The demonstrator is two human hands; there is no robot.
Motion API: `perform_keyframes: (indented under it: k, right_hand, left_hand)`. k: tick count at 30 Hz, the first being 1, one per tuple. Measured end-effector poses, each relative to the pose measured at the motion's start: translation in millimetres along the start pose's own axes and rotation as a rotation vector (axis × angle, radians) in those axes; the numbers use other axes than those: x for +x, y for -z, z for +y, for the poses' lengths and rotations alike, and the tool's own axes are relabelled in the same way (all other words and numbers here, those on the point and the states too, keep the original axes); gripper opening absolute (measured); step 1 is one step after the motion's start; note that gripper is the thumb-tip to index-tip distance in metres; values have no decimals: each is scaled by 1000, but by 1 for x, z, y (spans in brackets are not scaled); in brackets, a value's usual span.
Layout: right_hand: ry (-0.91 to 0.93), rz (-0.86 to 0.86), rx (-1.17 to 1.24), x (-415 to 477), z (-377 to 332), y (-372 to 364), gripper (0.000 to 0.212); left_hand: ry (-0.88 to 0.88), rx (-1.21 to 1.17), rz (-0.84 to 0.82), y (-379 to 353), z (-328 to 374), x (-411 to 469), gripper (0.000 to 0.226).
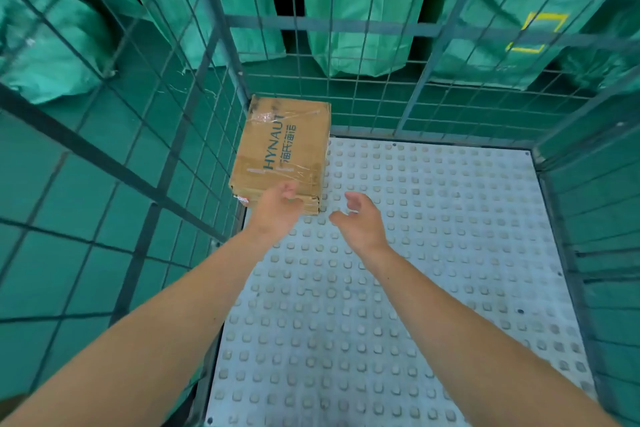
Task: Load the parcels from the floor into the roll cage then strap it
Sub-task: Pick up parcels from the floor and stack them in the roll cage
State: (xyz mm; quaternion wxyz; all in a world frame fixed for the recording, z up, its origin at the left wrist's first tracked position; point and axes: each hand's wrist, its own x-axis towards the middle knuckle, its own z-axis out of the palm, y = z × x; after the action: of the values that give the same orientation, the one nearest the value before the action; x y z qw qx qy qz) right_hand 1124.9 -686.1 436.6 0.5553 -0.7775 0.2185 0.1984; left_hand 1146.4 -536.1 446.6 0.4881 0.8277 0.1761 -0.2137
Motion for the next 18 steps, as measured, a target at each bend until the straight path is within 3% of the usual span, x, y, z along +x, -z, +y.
perform_keyframes:
  k: [3, 6, 11, 18]
  right_hand:
    - [9, 5, 38, -41, -18, 18, 58]
    - [22, 21, 76, -80, -37, 37, 60]
    - [99, 67, 123, -135, -53, 68, 61]
    - [121, 310, 253, -207, -26, 105, 51]
  left_hand:
    - [-6, -20, 31, 9, 25, -47, 39]
    - [-55, -11, 13, 20, 45, -86, 33]
    - [-58, 52, -45, 26, 79, -140, 49]
    - [-186, 62, -131, -13, 105, -178, 41]
